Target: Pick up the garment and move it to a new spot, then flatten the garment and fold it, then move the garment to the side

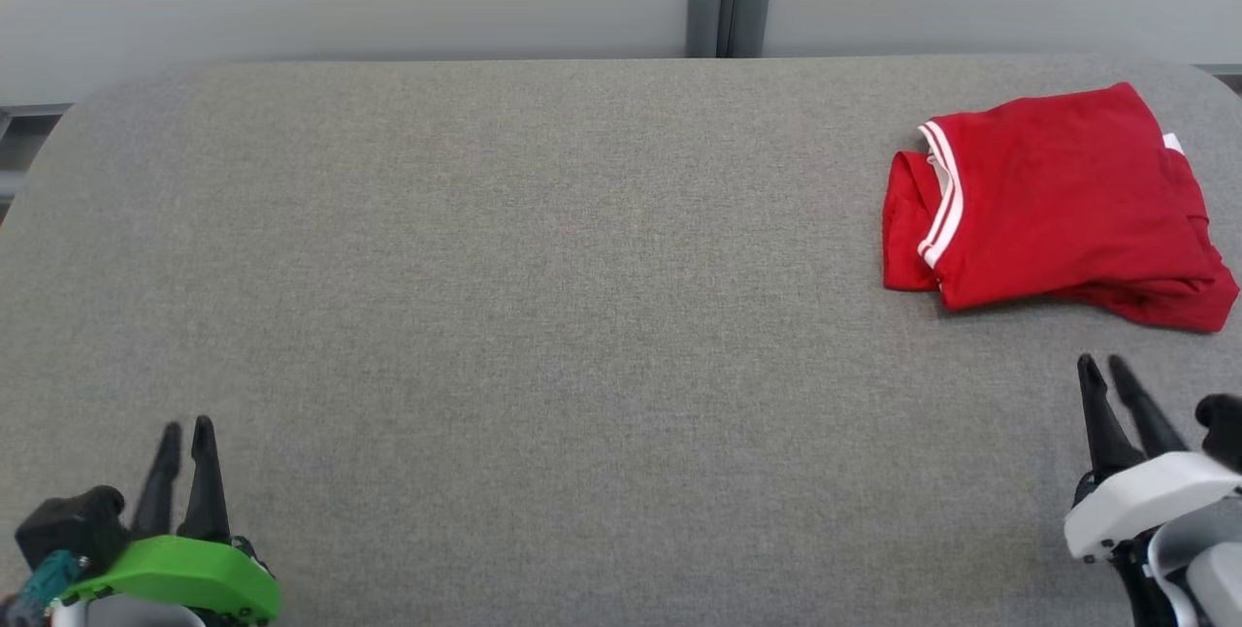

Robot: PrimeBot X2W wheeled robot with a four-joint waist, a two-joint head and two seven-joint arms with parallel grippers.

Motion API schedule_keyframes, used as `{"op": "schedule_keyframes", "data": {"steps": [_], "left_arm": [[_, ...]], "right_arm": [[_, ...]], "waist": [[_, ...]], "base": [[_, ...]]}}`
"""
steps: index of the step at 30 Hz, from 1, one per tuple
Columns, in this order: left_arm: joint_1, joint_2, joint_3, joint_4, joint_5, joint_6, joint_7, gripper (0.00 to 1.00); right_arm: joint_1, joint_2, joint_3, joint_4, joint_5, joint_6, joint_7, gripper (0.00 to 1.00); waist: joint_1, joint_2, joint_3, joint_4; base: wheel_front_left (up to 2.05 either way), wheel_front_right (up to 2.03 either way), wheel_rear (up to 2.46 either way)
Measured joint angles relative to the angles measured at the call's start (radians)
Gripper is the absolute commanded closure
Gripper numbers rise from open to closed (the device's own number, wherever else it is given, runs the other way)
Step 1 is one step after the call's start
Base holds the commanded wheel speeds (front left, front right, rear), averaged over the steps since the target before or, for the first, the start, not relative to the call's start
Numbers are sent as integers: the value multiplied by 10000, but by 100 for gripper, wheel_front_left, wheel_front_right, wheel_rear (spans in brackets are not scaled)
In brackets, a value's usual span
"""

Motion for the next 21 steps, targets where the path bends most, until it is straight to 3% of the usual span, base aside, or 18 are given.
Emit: {"op": "schedule_keyframes", "data": {"steps": [6, 21], "left_arm": [[133, -602, -242, 502, -46, -8, 52, 100], [151, -848, 36, 516, -1546, -276, 550, 100]], "right_arm": [[318, 823, 288, 393, 35, 10, 19, 100], [334, 1198, -295, 336, 1467, 272, 483, 100]], "waist": [[0, 0, -3, -1], [0, 0, -115, -84]], "base": [[0, 0, 0], [0, 0, 0]]}}
